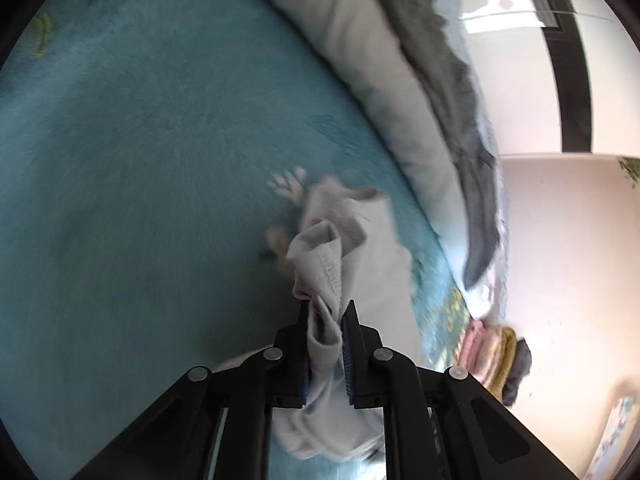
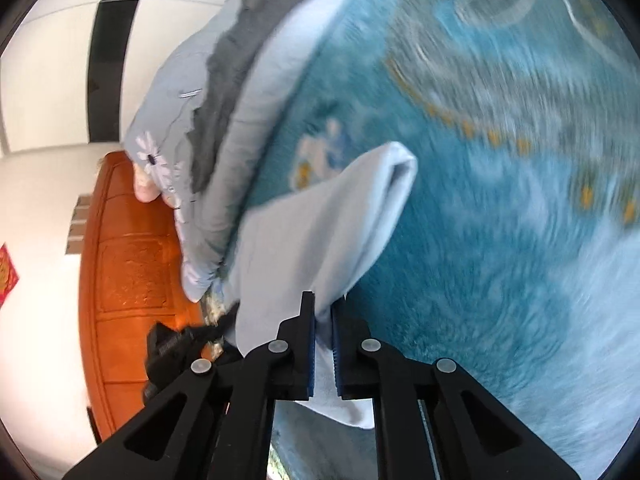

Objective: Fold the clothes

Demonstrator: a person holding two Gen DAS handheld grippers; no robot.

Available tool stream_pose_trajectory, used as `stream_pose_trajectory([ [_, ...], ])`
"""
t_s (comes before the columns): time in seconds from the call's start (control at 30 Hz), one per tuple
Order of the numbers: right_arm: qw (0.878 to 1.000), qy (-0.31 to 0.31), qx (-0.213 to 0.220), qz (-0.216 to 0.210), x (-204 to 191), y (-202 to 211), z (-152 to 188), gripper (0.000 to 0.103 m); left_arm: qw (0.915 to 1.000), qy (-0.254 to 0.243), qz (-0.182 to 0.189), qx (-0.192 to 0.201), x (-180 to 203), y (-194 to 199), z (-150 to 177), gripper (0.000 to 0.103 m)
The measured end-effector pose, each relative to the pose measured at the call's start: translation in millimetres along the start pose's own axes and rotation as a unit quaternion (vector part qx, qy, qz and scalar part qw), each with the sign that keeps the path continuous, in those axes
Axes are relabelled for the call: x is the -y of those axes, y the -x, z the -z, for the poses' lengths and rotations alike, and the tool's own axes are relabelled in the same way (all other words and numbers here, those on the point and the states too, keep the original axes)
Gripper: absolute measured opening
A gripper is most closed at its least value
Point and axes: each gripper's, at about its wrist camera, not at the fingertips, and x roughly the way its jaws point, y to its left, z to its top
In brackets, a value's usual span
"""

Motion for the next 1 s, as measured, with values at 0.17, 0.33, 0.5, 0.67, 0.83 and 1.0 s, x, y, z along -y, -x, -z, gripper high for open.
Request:
stream_pose_trajectory([
  [0.17,0.996,0.085,-0.038,-0.016,-30,39,-15,0.006,0.9991,-0.031,0.018,-0.022,-3,35,52,0.014],
  [0.33,0.987,0.113,-0.093,0.070,6,25,-10,0.006,0.9919,0.031,-0.043,-0.115,-37,-2,81,0.018],
  [0.5,0.993,0.039,-0.072,0.088,58,31,-12,0.006,0.9914,0.051,-0.057,-0.106,-47,5,91,0.015],
  [0.67,0.993,0.036,-0.042,0.100,63,60,-16,0.006,0.9971,0.042,-0.027,-0.057,-39,36,87,0.021],
  [0.83,0.995,0.041,-0.048,0.077,55,79,1,0.009,0.9982,0.039,-0.028,-0.037,-32,21,75,0.051],
  [1.0,0.989,0.097,-0.065,0.086,30,80,36,0.044,0.9957,0.087,-0.031,-0.010,-48,20,70,0.053],
])
